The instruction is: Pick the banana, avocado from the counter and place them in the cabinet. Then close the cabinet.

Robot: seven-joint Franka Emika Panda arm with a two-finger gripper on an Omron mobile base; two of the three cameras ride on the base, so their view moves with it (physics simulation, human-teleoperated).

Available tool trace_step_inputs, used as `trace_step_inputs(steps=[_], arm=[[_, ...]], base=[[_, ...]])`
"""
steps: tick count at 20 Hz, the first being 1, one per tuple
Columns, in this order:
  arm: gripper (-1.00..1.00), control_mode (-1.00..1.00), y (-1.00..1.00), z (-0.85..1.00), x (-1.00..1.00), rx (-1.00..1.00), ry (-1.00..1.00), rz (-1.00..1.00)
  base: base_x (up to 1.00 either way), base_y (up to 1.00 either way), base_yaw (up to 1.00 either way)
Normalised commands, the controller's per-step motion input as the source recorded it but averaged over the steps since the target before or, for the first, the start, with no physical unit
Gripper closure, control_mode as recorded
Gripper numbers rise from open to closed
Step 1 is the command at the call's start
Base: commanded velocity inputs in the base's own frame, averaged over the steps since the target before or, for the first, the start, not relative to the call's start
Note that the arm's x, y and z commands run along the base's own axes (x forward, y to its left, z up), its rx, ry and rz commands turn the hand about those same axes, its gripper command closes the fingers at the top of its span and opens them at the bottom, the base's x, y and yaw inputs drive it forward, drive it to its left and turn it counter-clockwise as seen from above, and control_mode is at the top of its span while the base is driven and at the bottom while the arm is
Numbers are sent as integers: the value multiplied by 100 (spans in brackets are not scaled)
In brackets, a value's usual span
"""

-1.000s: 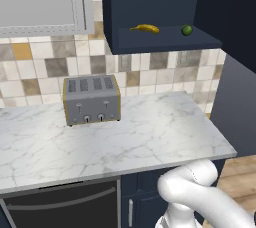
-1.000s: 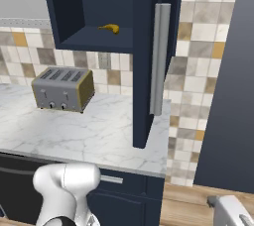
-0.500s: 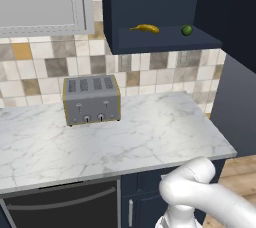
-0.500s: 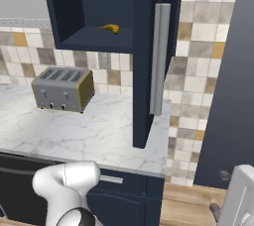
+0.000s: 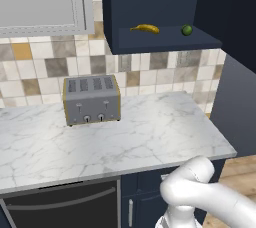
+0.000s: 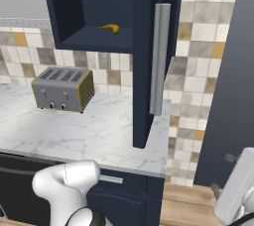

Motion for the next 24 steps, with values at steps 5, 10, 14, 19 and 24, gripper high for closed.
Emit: trace_step_inputs(steps=[5,10,14,19,24], arm=[[-100,-100,-40,0,42,25,2,0],[-100,-100,-3,-8,35,13,5,0],[-100,-100,0,-7,44,13,9,4],[-100,-100,0,0,34,15,1,15],[-100,-100,2,0,20,14,0,21]], base=[[0,0,0],[0,0,0],[0,0,0],[0,0,0],[0,0,0]])
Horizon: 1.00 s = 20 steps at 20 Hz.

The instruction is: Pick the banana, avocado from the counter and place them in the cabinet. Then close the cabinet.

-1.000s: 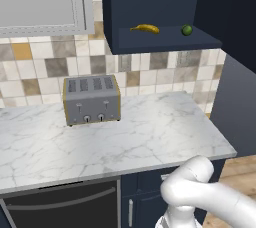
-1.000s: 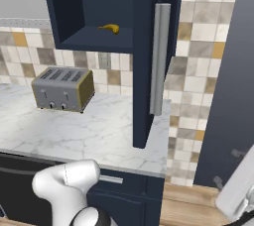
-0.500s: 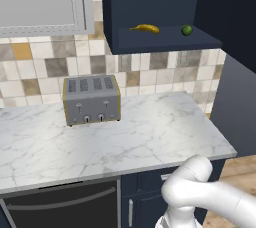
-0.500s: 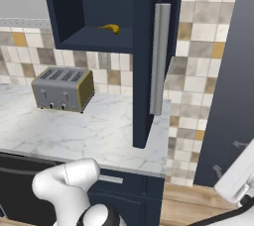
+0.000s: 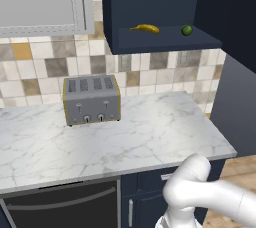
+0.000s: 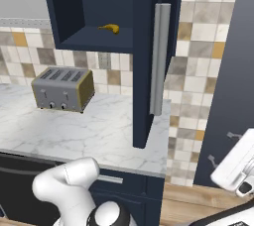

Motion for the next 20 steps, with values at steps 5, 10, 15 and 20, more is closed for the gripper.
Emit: trace_step_inputs(steps=[5,10,15,20], arm=[[-100,-100,2,3,15,15,-3,20],[-100,-100,7,24,0,13,-13,21],[-100,-100,31,33,0,5,-18,20],[-100,-100,41,31,11,0,-14,11]], base=[[0,0,0],[0,0,0],[0,0,0],[0,0,0]])
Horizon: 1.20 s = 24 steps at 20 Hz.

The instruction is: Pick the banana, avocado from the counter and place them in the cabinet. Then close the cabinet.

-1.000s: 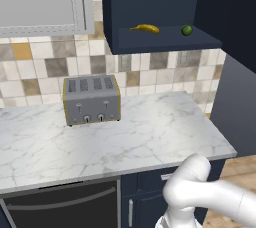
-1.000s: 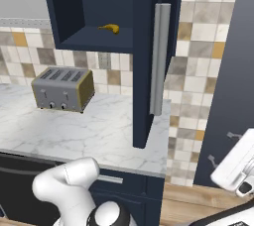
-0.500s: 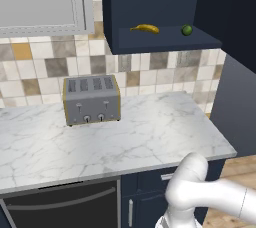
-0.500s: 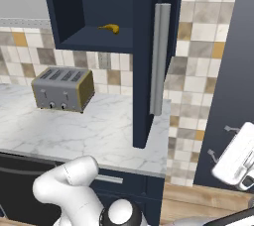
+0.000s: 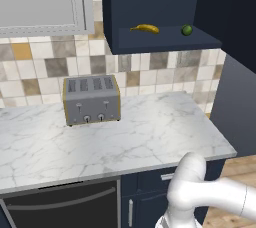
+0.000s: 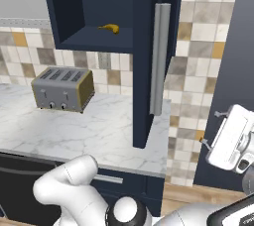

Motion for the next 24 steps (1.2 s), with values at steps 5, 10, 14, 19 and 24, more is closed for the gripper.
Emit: trace_step_inputs(steps=[5,10,14,19,24], arm=[[-100,-100,38,31,5,0,-14,3],[-100,-100,67,34,2,0,-11,0],[-100,-100,82,41,1,0,-11,0],[-100,-100,80,46,0,-1,-11,0],[-100,-100,83,54,-4,-2,-11,0]], base=[[0,0,0],[0,0,0],[0,0,0],[0,0,0],[0,0,0]])
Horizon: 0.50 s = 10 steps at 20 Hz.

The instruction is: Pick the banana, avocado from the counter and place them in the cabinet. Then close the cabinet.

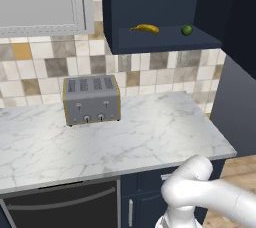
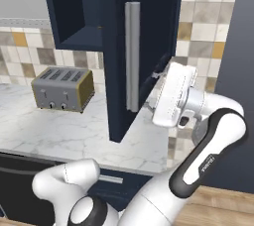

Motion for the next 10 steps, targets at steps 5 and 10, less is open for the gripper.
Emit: trace_step_inputs(steps=[5,10], arm=[[-100,-100,79,57,-11,-4,-10,-2],[-100,-100,97,56,0,-9,-7,-21]], base=[[0,0,0],[0,0,0]])
